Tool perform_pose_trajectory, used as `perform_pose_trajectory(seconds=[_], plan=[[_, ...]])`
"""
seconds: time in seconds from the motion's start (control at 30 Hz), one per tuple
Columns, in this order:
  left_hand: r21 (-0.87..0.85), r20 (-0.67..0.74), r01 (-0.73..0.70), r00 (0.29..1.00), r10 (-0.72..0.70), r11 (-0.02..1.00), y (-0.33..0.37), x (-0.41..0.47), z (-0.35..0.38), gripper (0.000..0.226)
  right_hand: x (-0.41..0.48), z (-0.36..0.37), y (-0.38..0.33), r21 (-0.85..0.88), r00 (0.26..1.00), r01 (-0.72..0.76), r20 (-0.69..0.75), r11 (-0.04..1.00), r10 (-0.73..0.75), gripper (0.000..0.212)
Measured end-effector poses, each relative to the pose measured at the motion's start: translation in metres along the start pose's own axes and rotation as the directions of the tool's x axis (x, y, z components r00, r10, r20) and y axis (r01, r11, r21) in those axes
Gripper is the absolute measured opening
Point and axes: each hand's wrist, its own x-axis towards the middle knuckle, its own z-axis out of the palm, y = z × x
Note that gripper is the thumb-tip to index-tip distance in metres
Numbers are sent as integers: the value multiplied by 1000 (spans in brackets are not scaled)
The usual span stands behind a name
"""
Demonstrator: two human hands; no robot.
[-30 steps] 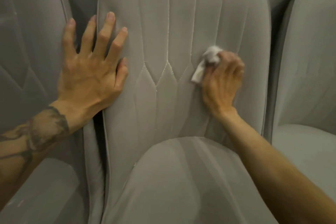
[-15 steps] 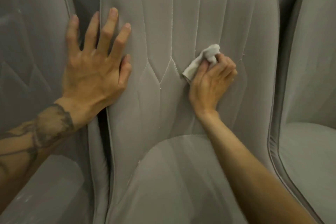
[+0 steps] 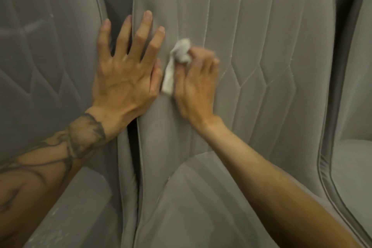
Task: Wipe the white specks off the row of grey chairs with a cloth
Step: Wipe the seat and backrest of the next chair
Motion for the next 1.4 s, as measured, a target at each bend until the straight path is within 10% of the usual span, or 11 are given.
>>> perform_pose_trajectory(seconds=[0.1,0.27,0.5,0.7,0.93,1.13,1.3,1.4], plan=[[-8,3,4,1000,-4,1000,-2,0,0,55,-6,-16,10,6,965,184,189,983,-181,26],[-3,3,9,1000,-9,1000,-2,0,0,54,57,-5,18,-52,981,-87,-179,995,77,28],[-28,31,15,999,-14,999,-1,0,-3,55,-46,-9,18,-22,970,173,175,985,-167,27],[-39,47,18,999,-16,999,-1,1,-4,55,-13,-23,72,-218,981,-139,-167,966,103,27],[-61,32,13,999,-11,998,-2,1,-2,55,-84,-29,69,-219,973,171,190,961,-130,23],[-67,16,12,1000,-11,998,-2,1,-1,55,-41,-73,130,-449,953,-281,-233,848,192,32],[-75,-6,13,1000,-14,997,-1,-1,1,54,-114,-38,79,-275,977,-33,193,961,89,28],[-84,-6,22,1000,-22,996,-4,-1,3,54,-93,-68,117,-352,984,20,175,936,45,24]])
